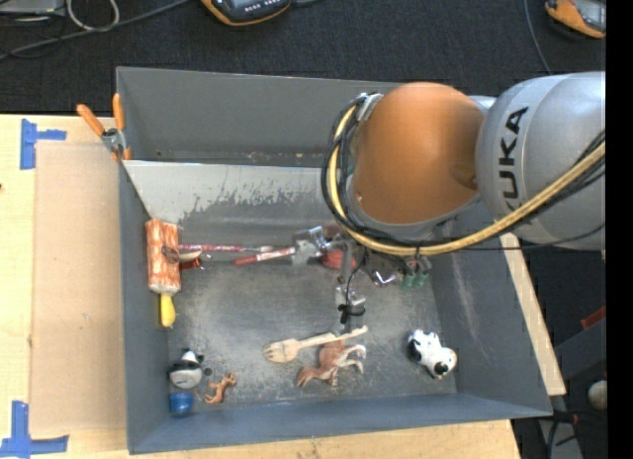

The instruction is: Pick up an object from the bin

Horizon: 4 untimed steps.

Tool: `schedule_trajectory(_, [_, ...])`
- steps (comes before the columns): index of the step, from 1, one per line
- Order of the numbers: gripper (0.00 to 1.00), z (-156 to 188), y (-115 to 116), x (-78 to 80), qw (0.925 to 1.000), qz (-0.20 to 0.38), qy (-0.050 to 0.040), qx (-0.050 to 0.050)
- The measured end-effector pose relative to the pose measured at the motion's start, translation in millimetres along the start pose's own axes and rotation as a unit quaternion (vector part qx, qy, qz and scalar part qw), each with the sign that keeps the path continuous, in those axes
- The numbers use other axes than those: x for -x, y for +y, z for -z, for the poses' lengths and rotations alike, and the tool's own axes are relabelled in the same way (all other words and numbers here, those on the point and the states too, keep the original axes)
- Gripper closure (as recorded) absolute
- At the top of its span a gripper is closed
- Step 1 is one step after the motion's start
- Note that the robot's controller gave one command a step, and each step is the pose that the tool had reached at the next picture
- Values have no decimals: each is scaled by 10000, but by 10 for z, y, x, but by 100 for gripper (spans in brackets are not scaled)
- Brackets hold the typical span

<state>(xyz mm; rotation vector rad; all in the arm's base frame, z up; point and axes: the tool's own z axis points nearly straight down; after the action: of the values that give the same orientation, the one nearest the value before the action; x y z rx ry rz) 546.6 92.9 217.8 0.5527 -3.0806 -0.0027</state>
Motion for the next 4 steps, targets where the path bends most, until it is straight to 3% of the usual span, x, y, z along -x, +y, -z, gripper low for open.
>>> schedule_trajectory(1, [0,-63,-42,-305,9993,366,-37,-7])
schedule_trajectory(2, [0,-640,-330,-434,9998,173,-39,-5])
schedule_trajectory(3, [0,-1401,-51,-408,9997,249,-74,-9])
schedule_trajectory(4, [100,-1481,-629,-419,9970,773,-45,-21])
